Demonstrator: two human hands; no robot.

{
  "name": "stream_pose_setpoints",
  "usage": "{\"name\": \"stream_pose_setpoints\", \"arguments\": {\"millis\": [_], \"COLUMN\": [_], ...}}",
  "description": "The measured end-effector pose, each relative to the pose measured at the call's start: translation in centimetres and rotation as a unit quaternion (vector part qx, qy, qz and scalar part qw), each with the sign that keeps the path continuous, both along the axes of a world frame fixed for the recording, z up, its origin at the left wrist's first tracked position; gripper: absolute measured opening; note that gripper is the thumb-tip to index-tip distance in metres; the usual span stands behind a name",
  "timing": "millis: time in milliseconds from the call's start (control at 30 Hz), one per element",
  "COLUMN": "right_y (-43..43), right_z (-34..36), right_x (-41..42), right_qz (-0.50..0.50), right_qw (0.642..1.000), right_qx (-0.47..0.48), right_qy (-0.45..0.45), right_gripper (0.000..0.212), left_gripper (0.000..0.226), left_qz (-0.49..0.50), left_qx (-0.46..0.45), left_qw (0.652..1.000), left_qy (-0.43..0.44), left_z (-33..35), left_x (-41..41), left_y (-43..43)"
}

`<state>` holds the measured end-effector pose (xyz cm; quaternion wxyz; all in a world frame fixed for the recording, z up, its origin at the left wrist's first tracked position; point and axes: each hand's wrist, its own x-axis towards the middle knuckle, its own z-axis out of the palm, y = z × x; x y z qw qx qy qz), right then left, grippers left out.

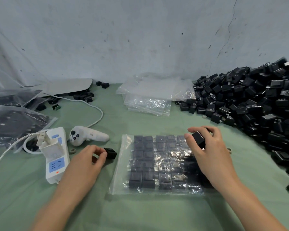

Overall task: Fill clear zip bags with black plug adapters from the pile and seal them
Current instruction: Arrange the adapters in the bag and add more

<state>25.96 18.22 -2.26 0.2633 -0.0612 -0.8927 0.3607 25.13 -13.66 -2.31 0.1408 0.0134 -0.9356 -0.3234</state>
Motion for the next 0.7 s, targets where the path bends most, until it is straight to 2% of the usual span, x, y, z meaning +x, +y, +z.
{"name": "stream_pose_setpoints", "arguments": {"millis": [333,567,700], "right_y": [-0.04,0.03,0.08], "right_z": [-0.15,-0.43,-0.5], "right_x": [-0.27,-0.27,-0.35], "right_qz": [0.0,0.003,0.002], "right_qw": [1.0,0.999,0.999], "right_qx": [0.018,0.034,0.037], "right_qy": [-0.014,-0.019,-0.022], "right_gripper": [0.028,0.031,0.034], "left_gripper": [0.011,0.009,0.011], "left_qz": [-0.011,0.001,0.006], "left_qx": [0.009,0.073,0.162], "left_qw": [1.0,0.994,0.982], "left_qy": [-0.024,-0.08,-0.095], "left_z": [0.13,-0.08,0.01], "left_x": [0.18,-0.23,-0.42], "left_y": [0.22,0.13,0.03]}}
